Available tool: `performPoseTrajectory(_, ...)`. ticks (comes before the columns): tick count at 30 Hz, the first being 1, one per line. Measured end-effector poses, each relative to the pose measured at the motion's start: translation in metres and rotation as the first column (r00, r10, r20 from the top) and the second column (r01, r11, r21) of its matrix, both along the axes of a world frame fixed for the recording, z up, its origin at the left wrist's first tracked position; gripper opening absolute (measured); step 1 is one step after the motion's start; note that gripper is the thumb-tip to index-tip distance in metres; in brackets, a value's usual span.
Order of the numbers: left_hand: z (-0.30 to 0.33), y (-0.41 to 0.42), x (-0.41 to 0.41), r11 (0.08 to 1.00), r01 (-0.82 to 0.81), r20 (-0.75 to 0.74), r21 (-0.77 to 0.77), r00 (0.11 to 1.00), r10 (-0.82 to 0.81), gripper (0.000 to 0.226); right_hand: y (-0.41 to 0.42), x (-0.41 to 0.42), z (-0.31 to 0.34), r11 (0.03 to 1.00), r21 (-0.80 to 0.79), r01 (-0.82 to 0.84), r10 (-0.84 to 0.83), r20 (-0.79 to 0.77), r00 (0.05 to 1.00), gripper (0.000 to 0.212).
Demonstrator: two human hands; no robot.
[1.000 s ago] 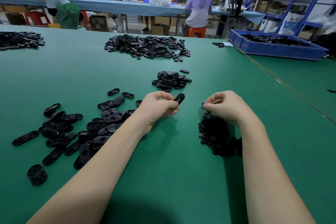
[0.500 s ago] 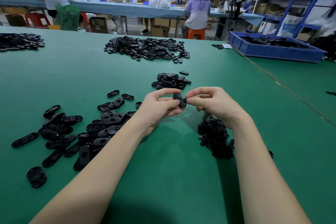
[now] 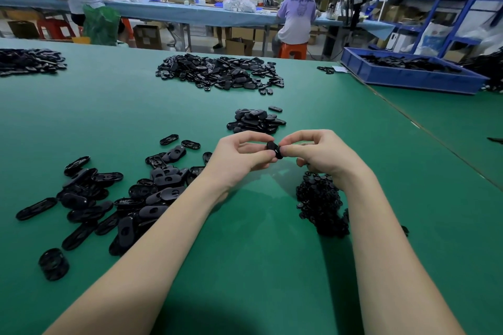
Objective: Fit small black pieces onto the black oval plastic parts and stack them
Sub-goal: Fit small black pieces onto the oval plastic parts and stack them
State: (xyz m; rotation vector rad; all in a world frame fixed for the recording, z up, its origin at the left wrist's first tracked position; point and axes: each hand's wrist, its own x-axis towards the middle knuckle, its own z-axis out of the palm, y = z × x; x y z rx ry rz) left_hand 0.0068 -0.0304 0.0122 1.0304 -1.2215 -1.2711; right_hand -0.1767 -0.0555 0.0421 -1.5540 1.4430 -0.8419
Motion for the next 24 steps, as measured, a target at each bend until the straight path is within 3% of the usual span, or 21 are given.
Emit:
performPoseTrajectory(9, -0.0015, -0.0005, -0.0001, 1.0, -0.002, 0.025, -0.014, 1.0, 0.002, 0.025, 0.001, 0.0012, 0.0005, 1.0, -0.008, 0.011, -0.011, -0.044, 0.999, 0.014)
performPoseTrajectory(24, -0.001, -0.0018, 0.0001, 0.997, -0.044, 0.129, -0.057, 0.99, 0.051, 0.025, -0.0014, 0.0074, -0.0017, 0.99, 0.064, 0.127, -0.126, -0.01, 0.992, 0.012)
